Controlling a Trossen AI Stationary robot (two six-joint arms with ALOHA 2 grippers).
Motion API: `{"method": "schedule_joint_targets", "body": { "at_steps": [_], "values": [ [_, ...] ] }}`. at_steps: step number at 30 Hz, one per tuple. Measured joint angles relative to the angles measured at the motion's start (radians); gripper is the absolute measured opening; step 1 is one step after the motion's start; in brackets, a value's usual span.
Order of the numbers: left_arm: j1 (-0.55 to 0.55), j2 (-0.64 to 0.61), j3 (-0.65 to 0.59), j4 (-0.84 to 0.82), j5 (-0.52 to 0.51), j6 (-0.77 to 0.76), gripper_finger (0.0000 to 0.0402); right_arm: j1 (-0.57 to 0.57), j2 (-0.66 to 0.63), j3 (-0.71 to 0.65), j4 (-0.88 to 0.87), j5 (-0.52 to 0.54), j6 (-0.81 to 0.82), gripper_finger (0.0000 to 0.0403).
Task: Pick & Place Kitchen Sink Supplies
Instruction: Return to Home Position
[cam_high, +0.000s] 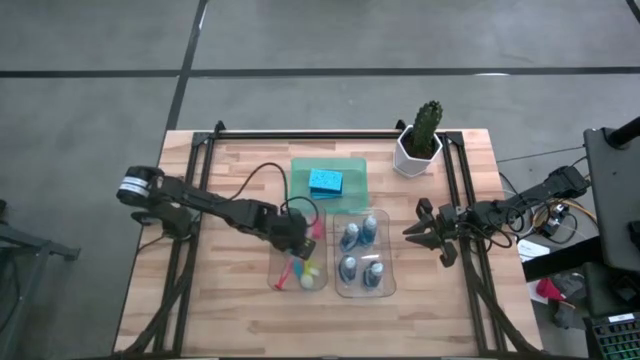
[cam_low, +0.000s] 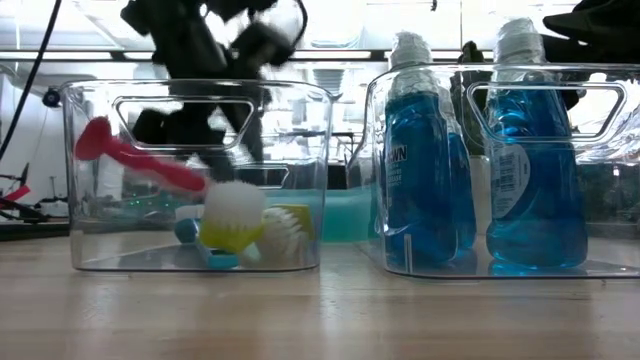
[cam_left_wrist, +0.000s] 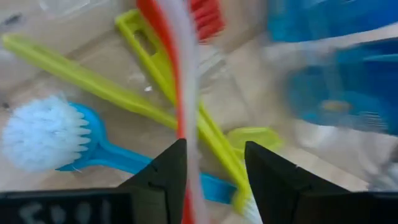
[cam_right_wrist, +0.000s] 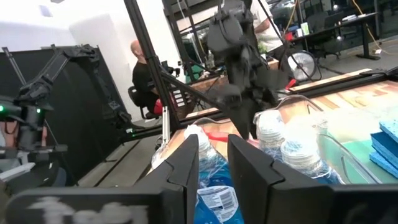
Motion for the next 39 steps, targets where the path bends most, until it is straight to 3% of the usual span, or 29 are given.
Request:
{"method": "schedule_joint_targets", "body": {
  "at_steps": [6,11,14,18,21,25,28,34,39],
  "values": [
    [-0.001,-0.101,0.013,0.008,-0.06,0.123,0.0144,0.0,0.0,0.0,0.0,0.0,0.0,0.0086],
    [0.007,-0.197,-0.019,0.022,-0.115,0.319,0.006,0.0,0.0,0.0,0.0,0.0,0.0,0.0076],
    [0.008,-0.269,-0.072,0.133,-0.12,0.451,0.0011,0.0,0.0,0.0,0.0,0.0,0.0,0.0071],
    [0.008,-0.395,-0.194,0.366,-0.11,0.6,0.0009,0.0,0.0,0.0,0.0,0.0,0.0,0.0068],
    [0.01,-0.516,-0.298,0.472,-0.133,0.592,0.0002,0.0,0.0,0.0,0.0,0.0,0.0,0.0073],
    [0.012,-0.706,-0.422,0.494,-0.164,0.529,0.0003,0.0,0.0,0.0,0.0,0.0,0.0,0.008],
    [0.014,-0.855,-0.512,0.477,-0.257,0.553,0.0001,0.0,0.0,0.0,0.0,0.0,0.0,0.0084],
    [0.014,-1.143,-0.656,0.356,-0.265,0.868,0.0003,0.0,0.0,0.0,0.0,0.0,0.0,0.0085],
    [0.015,-1.279,-0.75,0.543,-0.294,1.045,0.0005,0.0,0.0,0.0,0.0,0.0,0.0,0.0075]
  ]
}}
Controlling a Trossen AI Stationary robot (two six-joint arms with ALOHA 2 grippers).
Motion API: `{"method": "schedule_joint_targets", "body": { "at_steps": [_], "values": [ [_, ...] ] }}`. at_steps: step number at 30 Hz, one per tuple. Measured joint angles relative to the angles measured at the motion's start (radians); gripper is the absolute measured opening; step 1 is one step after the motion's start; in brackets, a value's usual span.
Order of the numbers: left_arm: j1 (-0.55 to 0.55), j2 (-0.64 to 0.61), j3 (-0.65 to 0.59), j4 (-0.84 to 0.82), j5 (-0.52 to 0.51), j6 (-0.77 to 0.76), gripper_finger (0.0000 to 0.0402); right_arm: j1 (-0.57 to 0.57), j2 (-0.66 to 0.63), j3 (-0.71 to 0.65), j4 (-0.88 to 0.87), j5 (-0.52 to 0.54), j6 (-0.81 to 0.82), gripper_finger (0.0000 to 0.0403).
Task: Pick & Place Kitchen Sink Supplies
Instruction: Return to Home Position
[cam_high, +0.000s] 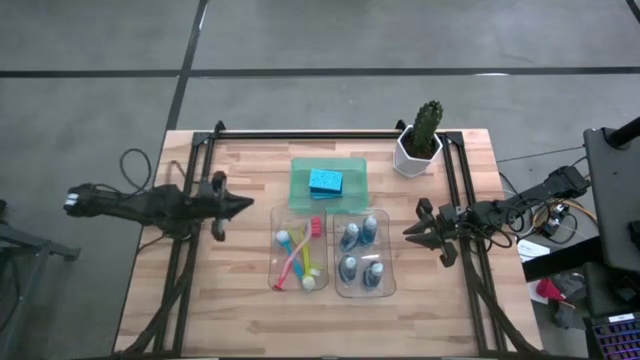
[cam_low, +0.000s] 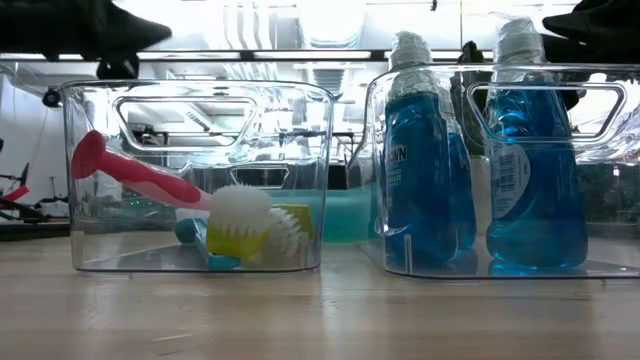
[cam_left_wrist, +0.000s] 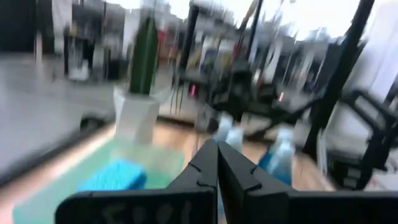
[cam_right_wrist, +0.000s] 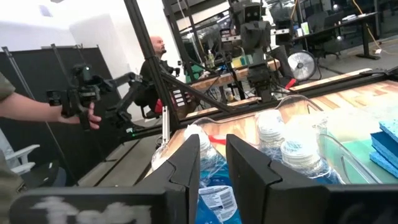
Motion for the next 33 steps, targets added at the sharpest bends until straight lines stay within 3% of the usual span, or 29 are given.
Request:
{"method": "schedule_joint_targets", "body": {
  "at_steps": [5,13,23,33],
  "values": [
    [0.0,-0.063,-0.086,0.131,0.022,0.028,0.0003,0.0,0.0,0.0,0.0,0.0,0.0,0.0068],
    [0.0,-0.107,-0.161,0.149,0.088,0.036,0.0003,0.0,0.0,0.0,0.0,0.0,0.0,0.008],
    [0.0,-0.109,-0.247,0.14,0.072,0.022,0.0003,0.0,0.0,0.0,0.0,0.0,0.0,0.0083],
    [0.0,-0.109,-0.249,0.035,0.07,-0.006,0.0003,0.0,0.0,0.0,0.0,0.0,0.0,0.0068]
  ]
}}
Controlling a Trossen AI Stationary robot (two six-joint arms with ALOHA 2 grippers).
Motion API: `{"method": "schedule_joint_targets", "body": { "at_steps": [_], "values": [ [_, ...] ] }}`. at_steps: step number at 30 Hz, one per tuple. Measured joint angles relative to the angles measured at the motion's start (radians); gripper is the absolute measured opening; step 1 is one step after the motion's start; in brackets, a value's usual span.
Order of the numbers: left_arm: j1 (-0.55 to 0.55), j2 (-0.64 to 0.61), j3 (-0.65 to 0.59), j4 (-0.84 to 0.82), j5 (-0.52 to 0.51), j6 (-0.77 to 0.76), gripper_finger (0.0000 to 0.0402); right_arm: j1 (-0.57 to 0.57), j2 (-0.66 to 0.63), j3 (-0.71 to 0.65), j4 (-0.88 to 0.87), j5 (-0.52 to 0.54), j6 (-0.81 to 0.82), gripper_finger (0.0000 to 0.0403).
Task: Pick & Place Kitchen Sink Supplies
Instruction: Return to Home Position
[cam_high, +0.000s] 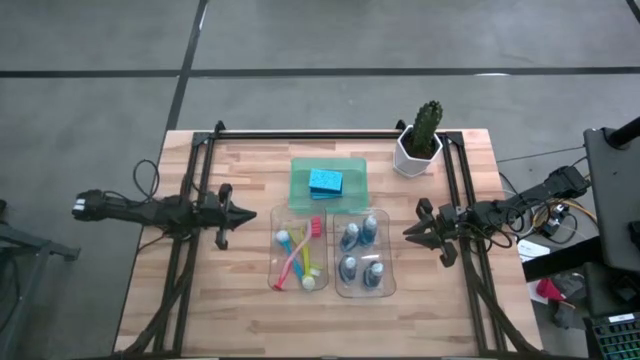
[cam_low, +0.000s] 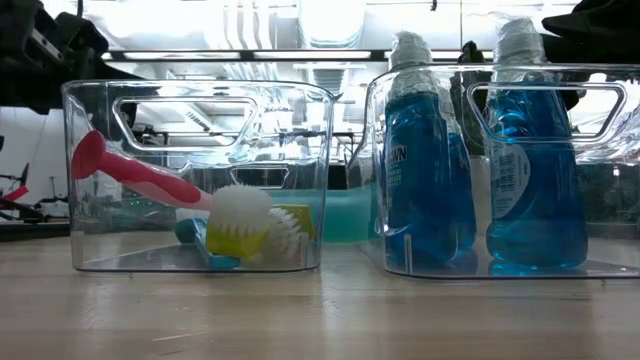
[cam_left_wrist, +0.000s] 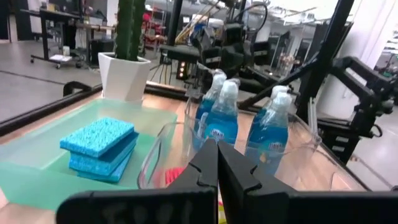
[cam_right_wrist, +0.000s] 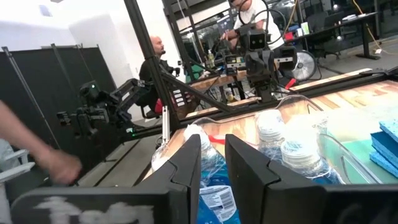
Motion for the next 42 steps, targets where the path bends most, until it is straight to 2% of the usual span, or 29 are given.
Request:
{"method": "schedule_joint_targets", "body": {
  "at_steps": [14,27,42],
  "values": [
    [0.0,0.0,-0.001,-0.01,-0.001,-0.001,0.0003,0.0,0.0,0.0,0.0,0.0,0.0,0.0087],
    [0.0,0.0,-0.002,-0.01,-0.001,-0.001,0.0003,0.0,0.0,0.0,0.0,0.0,0.0,0.0068],
    [0.0,0.0,-0.002,-0.01,-0.001,-0.001,0.0003,0.0,0.0,0.0,0.0,0.0,0.0,0.0089]
  ]
}}
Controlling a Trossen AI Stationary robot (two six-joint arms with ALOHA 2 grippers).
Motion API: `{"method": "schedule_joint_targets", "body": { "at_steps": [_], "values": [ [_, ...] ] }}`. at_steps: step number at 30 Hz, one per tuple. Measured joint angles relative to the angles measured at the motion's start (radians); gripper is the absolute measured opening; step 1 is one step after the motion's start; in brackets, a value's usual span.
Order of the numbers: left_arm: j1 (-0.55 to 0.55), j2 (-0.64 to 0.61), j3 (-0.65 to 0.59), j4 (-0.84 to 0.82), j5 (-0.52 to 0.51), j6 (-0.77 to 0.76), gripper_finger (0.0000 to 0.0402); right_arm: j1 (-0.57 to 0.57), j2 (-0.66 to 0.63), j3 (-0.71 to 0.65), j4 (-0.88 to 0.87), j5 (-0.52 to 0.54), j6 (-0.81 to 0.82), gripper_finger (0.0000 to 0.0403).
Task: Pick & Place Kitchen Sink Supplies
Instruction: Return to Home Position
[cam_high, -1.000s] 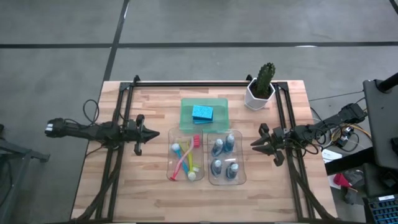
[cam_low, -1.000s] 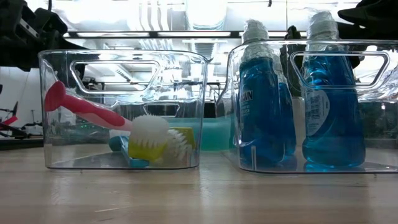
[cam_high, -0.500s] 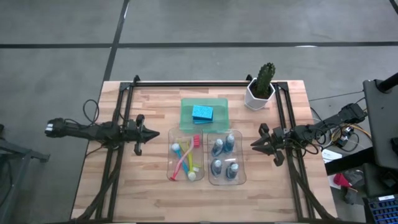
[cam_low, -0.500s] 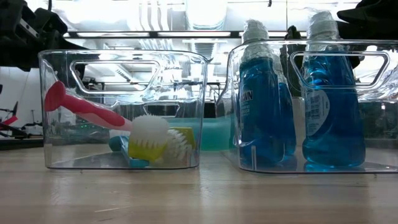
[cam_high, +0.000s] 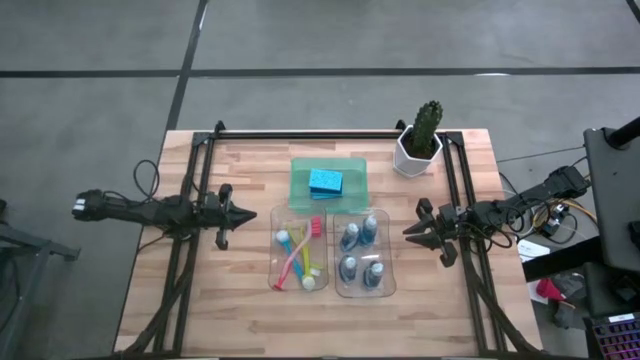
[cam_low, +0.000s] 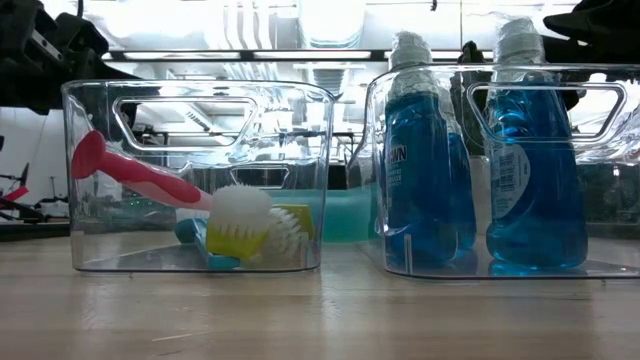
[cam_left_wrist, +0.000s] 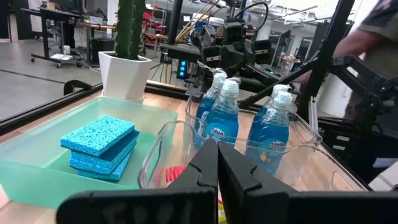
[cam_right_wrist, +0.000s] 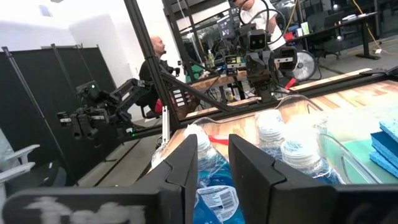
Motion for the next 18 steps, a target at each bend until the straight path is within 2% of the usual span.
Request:
{"method": "schedule_joint_targets", "body": {
  "at_steps": [18],
  "values": [
    [0.0,0.0,-0.001,0.0,0.0,0.0,0.0003,0.0,0.0,0.0,0.0,0.0,0.0,0.007]
  ]
}}
